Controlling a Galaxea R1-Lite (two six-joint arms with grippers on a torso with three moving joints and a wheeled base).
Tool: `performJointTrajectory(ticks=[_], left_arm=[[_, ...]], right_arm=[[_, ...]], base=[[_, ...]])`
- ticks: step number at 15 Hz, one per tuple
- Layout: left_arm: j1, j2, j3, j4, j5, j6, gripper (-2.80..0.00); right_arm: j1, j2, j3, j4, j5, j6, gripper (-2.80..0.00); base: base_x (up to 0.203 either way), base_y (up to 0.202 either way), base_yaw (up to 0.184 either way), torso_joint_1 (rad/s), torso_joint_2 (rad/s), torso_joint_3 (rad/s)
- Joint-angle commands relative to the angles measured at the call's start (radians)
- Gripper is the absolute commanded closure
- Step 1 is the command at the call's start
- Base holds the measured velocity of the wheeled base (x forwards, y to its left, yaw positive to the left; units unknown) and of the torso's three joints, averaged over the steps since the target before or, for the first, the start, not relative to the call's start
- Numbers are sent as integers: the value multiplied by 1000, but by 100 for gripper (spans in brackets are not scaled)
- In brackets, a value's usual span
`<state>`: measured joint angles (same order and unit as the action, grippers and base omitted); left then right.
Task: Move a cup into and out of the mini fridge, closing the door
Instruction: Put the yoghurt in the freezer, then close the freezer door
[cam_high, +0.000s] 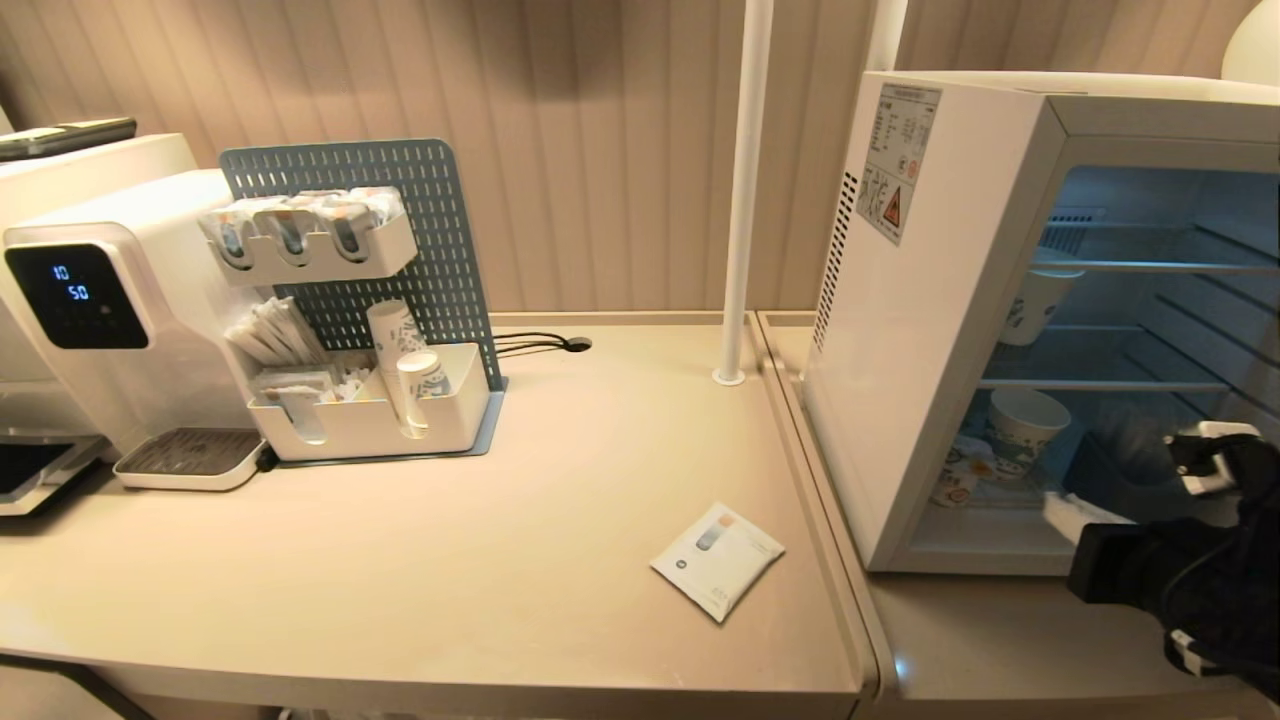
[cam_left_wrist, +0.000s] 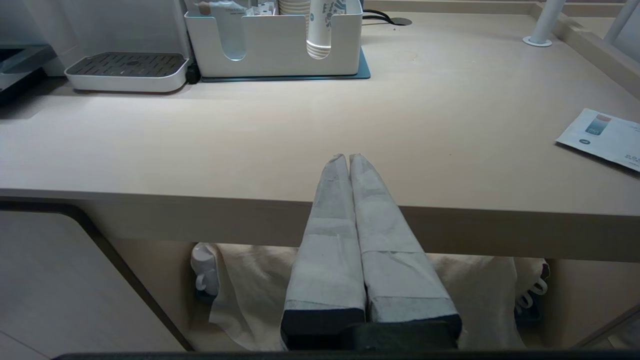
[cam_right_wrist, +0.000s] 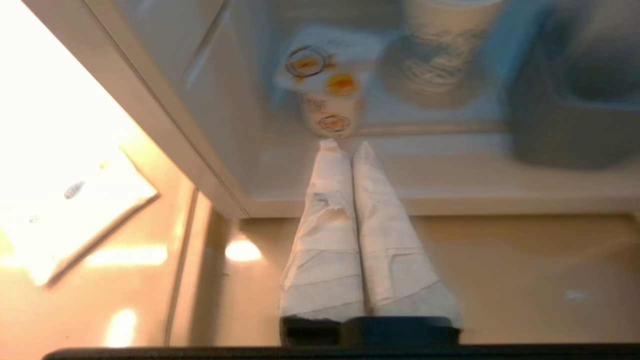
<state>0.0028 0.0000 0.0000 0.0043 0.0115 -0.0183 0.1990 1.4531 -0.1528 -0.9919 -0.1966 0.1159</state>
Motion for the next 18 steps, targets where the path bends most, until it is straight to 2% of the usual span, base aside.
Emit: performJointTrajectory(ticks=[1, 3, 5, 7, 8, 11, 12, 18], left_arm=[[0, 0, 2, 0, 1, 0, 0], [0, 0, 2, 0, 1, -2, 0], [0, 0, 2, 0, 1, 0, 0], [0, 0, 2, -1, 1, -2, 0], [0, 0, 2, -1, 1, -1, 0], [0, 0, 2, 0, 1, -2, 0], [0, 0, 2, -1, 1, -2, 0], [0, 0, 2, 0, 1, 0, 0]], right_arm=[[36, -187, 2, 79, -81, -2, 0], [97, -351, -28, 272, -223, -3, 0], [134, -497, -82, 514, -398, -2, 0], [142, -598, -120, 697, -650, -4, 0], [105, -630, -127, 731, -691, -7, 0], [-138, -740, -122, 756, -709, -60, 0], [-167, -820, -108, 760, -711, -74, 0], [-192, -1295, 26, 791, -697, -167, 0]], base=[[0, 0, 0, 0, 0, 0], [0, 0, 0, 0, 0, 0], [0, 0, 0, 0, 0, 0], [0, 0, 0, 0, 0, 0], [0, 0, 0, 0, 0, 0], [0, 0, 0, 0, 0, 0], [0, 0, 0, 0, 0, 0], [0, 0, 0, 0, 0, 0]])
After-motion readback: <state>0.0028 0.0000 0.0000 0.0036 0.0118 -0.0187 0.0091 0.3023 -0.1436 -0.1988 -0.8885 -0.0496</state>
